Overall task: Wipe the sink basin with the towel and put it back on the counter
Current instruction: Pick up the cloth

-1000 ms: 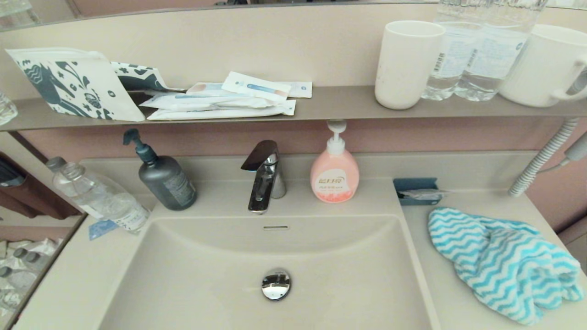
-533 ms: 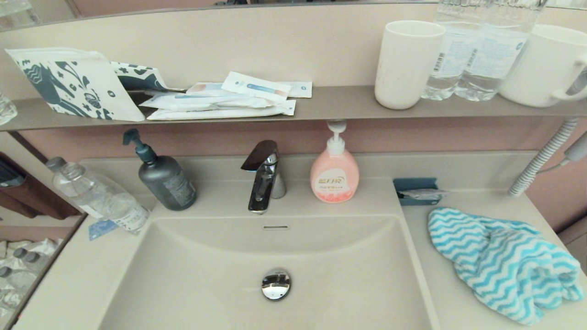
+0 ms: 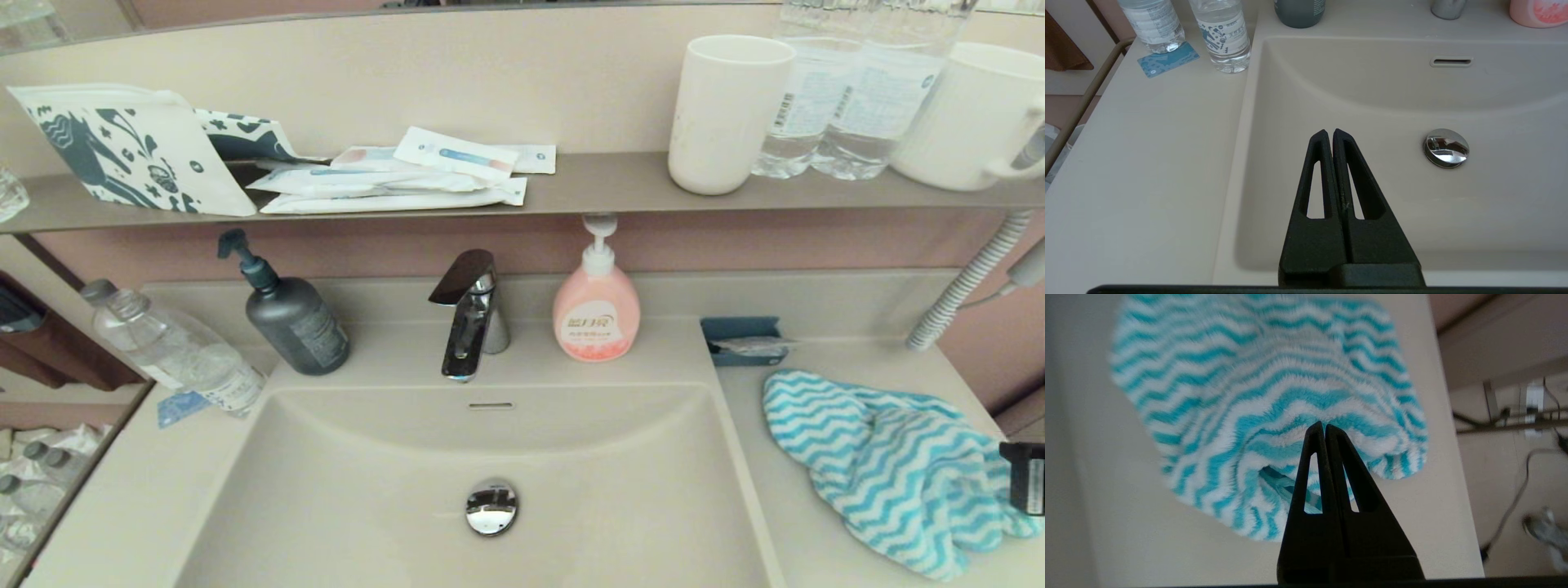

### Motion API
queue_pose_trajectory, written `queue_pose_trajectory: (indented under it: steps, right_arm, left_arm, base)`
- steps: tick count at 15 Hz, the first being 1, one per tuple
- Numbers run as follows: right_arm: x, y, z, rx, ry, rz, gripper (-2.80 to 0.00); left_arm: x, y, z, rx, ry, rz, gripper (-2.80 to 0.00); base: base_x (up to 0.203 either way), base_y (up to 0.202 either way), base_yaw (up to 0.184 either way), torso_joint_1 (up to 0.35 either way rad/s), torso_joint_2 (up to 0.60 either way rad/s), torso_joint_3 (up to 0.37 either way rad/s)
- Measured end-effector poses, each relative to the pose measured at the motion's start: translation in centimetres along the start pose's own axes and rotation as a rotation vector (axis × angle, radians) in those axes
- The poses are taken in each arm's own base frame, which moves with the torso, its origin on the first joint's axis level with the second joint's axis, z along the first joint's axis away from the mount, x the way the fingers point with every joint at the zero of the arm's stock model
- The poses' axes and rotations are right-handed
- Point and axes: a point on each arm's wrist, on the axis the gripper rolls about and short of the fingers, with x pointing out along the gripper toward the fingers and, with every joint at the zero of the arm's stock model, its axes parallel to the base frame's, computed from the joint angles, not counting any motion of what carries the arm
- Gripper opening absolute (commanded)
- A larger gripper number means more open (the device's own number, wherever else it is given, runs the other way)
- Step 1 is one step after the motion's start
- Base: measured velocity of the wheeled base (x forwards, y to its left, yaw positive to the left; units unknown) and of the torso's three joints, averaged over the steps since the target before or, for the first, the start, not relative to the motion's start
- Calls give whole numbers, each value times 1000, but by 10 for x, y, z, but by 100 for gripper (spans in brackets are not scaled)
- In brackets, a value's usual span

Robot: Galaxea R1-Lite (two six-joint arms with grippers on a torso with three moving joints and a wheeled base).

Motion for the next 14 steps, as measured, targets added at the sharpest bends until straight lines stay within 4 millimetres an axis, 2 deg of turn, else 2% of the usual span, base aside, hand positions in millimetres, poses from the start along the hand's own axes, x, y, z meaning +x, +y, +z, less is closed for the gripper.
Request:
queue_pose_trajectory:
  steps: [3, 7, 11, 14]
  right_arm:
    - [16, 1, -7, -36, 109, -6, 0]
    - [20, 2, -6, -79, 123, -3, 0]
    - [12, 1, -7, -174, 135, 10, 0]
    - [-7, 1, -3, -200, 166, 84, 0]
  left_arm:
    - [0, 0, 0, 0, 0, 1, -280]
    - [0, 0, 0, 0, 0, 0, -280]
    - [0, 0, 0, 0, 0, 0, -280]
    - [0, 0, 0, 0, 0, 0, -280]
  base:
    - [0, 0, 0, 0, 0, 0]
    - [0, 0, 0, 0, 0, 0]
    - [0, 0, 0, 0, 0, 0]
    - [0, 0, 0, 0, 0, 0]
